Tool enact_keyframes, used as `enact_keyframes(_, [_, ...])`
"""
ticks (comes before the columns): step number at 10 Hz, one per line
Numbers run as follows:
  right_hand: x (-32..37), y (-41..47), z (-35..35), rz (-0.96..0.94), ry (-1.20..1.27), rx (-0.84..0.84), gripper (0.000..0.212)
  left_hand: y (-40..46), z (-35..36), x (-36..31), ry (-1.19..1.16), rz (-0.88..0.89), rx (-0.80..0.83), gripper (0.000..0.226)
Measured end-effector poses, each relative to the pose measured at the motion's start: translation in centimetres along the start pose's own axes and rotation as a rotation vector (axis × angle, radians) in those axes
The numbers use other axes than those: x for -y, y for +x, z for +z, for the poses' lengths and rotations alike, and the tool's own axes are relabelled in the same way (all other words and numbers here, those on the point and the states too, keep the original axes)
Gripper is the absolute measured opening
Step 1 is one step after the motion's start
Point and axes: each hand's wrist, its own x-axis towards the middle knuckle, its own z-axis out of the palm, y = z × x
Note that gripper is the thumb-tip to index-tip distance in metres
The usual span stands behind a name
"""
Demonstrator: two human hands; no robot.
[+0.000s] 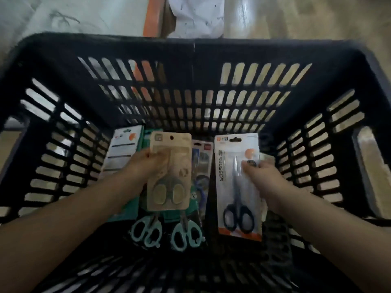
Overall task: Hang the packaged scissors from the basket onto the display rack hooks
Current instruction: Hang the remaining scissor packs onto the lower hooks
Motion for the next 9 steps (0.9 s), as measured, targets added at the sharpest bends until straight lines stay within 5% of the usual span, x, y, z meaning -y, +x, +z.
enact_keyframes(1, [-0.2,0.6,-0.1,0.097,-0.038,0.011,0.05,-1.1,0.3,0.0,0.043,-0.085,0.018,0.01])
enact_keyframes(4, [9.4,-7.5,-0.9,0.152,-0.257,0.104,0.052,-9.6,-2.3,-8.1,0.02,-0.151,-0.059,0.029])
enact_keyframes(5, [16.1,-13.1,-2.5,0.08,-0.278,0.103,0.034,-14.3,-4.6,-13.9,0.118,-0.136,-0.156,0.036])
enact_keyframes(6, [29.1,-25.2,-6.1,-0.062,-0.263,0.196,0.038,-22.1,-9.0,-24.5,0.047,-0.053,-0.21,0.035])
enact_keyframes(7, [37.9,-33.5,-9.1,-0.203,-0.205,0.192,0.027,-33.4,-13.0,-36.3,-0.025,0.061,-0.254,0.03])
enact_keyframes(9, [50.2,-49.5,-14.1,-0.597,-0.168,0.317,0.029,-50.8,-19.0,-48.0,-0.181,0.288,-0.394,0.008])
